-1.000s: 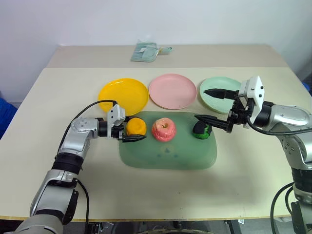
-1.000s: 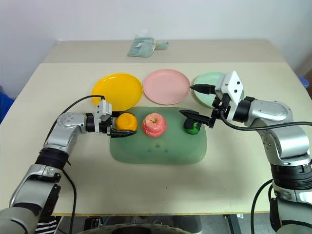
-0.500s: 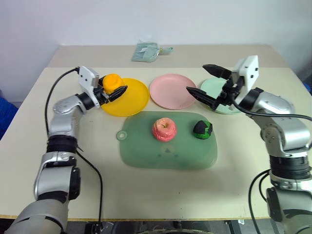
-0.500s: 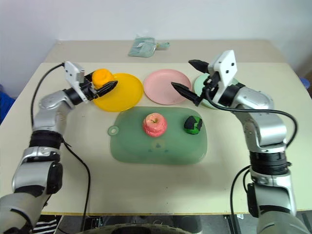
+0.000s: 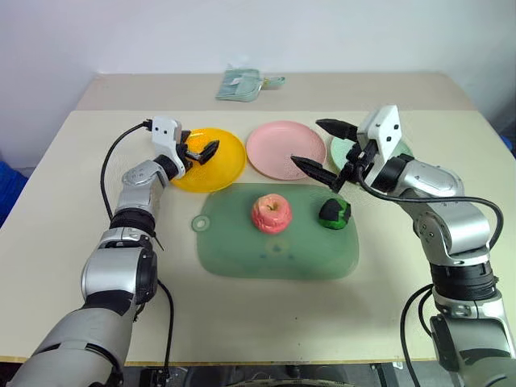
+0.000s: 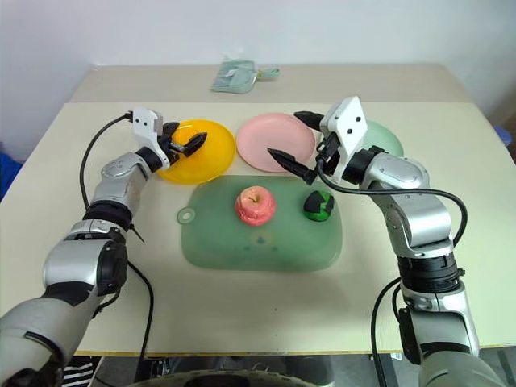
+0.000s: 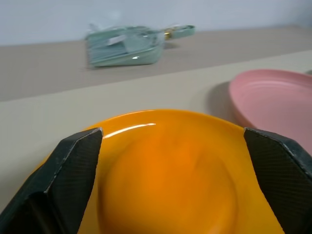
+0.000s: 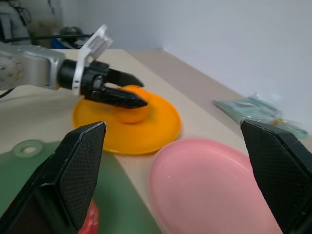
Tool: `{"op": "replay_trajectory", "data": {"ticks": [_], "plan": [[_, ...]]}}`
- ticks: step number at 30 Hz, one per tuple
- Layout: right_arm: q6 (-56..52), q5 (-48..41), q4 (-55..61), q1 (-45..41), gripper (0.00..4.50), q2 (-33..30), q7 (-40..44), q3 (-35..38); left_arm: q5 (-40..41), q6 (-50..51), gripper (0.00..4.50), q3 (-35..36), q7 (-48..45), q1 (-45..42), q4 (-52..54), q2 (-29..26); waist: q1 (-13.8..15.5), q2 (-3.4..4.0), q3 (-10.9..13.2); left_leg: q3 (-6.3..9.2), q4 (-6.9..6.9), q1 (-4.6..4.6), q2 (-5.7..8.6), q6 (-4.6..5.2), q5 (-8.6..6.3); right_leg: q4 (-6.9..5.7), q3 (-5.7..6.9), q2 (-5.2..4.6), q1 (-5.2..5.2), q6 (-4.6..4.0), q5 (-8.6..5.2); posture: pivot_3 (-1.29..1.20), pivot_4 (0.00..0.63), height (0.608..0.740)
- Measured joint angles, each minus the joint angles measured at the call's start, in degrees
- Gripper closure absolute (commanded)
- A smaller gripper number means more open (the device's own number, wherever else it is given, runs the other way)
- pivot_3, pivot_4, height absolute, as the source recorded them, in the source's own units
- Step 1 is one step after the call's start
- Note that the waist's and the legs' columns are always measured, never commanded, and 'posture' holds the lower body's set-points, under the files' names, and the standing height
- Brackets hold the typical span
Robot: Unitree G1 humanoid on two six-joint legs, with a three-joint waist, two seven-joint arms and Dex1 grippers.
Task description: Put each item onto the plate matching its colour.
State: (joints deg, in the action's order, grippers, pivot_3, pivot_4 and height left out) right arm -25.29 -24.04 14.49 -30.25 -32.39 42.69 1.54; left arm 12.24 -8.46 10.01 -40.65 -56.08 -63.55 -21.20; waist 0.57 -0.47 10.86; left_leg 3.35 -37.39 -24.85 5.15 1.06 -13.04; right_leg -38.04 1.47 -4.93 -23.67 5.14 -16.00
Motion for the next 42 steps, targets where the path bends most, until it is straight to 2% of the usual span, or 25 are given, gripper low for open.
{"op": "replay_trajectory", "data": {"ticks": [4,6,10,14,18,22,27,32,42], "plan": [[-2.51,-2.43,3.02,0.31,0.0,0.0,0.77,-0.05,1.05,-1.03,0.04,-0.09,-8.04,2.63,6.68,-1.79,-0.16,0.0,0.0,0.0,0.01,0.0,-0.03,-0.02,0.01,0.0,-0.01,0.0,-0.01,0.0,0.0,0.0,0.15,0.729],[-4.53,-4.56,4.49,0.2,0.0,-0.11,1.87,-0.29,3.79,1.26,0.04,0.05,-13.86,5.77,13.88,-4.02,-0.53,0.0,0.0,0.0,0.05,0.0,-0.05,-0.03,0.01,0.01,-0.04,0.0,-0.02,-0.01,0.0,0.0,0.15,0.729],[-8.2,-8.25,5.99,0.06,0.0,-1.33,5.37,-1.19,14.22,15.92,0.04,0.41,-27.42,16.84,35.55,-11.48,-1.51,0.02,-0.01,0.02,0.13,0.0,-0.09,-0.05,0.02,0.07,-0.07,-0.02,-0.02,-0.03,-0.01,0.0,0.15,0.729],[-8.97,-8.08,5.96,-0.34,0.0,-3.03,8.81,-3.97,23.32,29.46,0.04,0.58,-31.52,24.1,52.59,-16.67,-1.12,0.03,-0.01,0.09,0.05,0.02,-0.08,-0.01,0.0,0.07,-0.06,-0.04,0.06,-0.03,-0.02,0.0,0.15,0.729],[-7.91,-4.06,2.99,-0.6,0.0,-4.21,12.14,-9.93,26.86,37.14,0.04,0.16,-33.76,28.77,66.49,-23.46,-1.17,0.06,-0.02,0.08,0.1,0.12,-0.07,0.03,-0.03,0.09,-0.07,-0.04,0.12,-0.04,-0.02,0.0,0.15,0.729],[-7.92,-1.75,1.15,-1.18,0.0,-4.39,13.73,-12.7,27.99,39.66,0.04,-0.01,-34.16,35.32,70.27,-24.23,-1.26,0.09,-0.02,0.05,0.23,0.23,-0.09,0.03,-0.02,0.09,-0.1,-0.03,0.14,-0.07,-0.04,0.0,0.15,0.729],[-6.02,1.9,-2.17,-2.78,0.0,-1.95,13.55,-15.24,27.64,37.77,0.04,-0.04,-33.53,42.28,74.02,-23.6,-1.09,0.09,-0.02,0.04,0.25,0.25,-0.09,0.02,-0.02,0.09,-0.11,-0.03,0.15,-0.08,-0.04,0.0,0.15,0.729],[-4.07,4.75,-4.57,-3.44,0.0,0.03,13.38,-16.82,25.68,32.8,0.04,0.07,-29.03,42.2,74.3,-19.95,-0.25,0.08,-0.02,0.04,0.22,0.27,-0.08,0.05,-0.05,0.11,-0.11,-0.04,0.18,-0.07,-0.04,0.0,0.15,0.729],[0.18,10.44,-11.58,-3.49,0.0,2.1,12.83,-18.3,25.28,31.32,0.04,0.24,-26.63,42.55,74.46,-19.66,-0.2,0.08,-0.02,0.03,0.24,0.28,-0.08,-0.04,0.0,0.1,-0.1,-0.02,0.18,-0.07,-0.04,0.0,0.15,0.729]]}}
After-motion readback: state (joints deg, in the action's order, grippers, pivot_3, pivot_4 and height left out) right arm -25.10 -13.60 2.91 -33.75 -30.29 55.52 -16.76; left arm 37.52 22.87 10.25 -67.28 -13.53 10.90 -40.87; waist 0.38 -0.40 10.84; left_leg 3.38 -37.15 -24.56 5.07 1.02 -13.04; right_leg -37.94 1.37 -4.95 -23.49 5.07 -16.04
